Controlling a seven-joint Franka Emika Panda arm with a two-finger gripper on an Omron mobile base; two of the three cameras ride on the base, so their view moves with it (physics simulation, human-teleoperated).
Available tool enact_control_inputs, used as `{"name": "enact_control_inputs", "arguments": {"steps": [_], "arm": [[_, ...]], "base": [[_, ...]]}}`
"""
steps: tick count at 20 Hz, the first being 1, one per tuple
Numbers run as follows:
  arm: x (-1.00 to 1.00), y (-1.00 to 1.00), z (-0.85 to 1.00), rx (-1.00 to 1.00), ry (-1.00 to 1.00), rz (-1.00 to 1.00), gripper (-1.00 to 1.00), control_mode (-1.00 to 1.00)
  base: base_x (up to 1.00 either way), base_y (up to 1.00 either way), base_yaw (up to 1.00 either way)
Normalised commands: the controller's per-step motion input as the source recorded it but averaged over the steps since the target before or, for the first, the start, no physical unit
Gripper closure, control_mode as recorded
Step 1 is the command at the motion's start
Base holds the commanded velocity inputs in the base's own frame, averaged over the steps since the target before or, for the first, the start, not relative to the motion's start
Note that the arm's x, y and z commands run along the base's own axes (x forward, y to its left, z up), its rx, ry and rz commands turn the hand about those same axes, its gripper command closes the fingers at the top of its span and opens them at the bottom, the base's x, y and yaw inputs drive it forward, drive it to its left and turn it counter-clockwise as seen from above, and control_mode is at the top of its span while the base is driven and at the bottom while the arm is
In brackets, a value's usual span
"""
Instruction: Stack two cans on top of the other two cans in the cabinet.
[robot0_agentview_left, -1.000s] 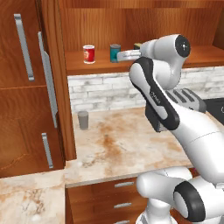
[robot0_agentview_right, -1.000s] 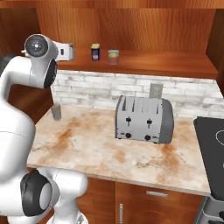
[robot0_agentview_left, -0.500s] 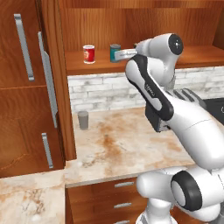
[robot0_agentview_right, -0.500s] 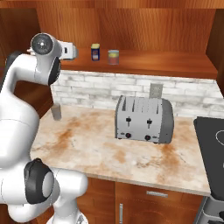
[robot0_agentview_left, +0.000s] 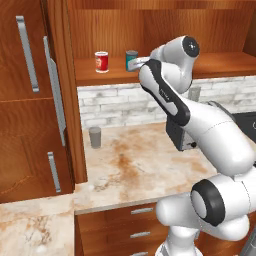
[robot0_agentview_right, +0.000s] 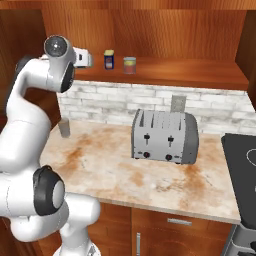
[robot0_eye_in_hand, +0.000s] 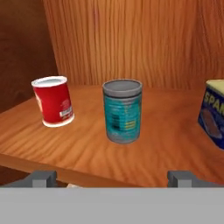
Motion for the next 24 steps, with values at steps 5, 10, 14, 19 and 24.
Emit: {"name": "enact_control_inputs", "arguments": {"steps": [5,10,14,19,24], "arm": [[0.38,0.05,-0.14,0.0,0.1,0.0,-1.0,-1.0],[0.28,0.08,-0.04,-0.01,-0.04,0.0,-1.0,-1.0],[0.3,0.11,-0.09,-0.03,-0.07,0.0,-1.0,-1.0],[0.39,0.09,-0.09,-0.02,-0.06,0.0,-1.0,-1.0],[0.37,0.01,0.0,0.0,0.0,0.0,-1.0,-1.0]], "base": [[0.0,0.0,0.0],[0.0,0.0,0.0],[0.0,0.0,0.0],[0.0,0.0,0.0],[0.0,0.0,0.0]]}}
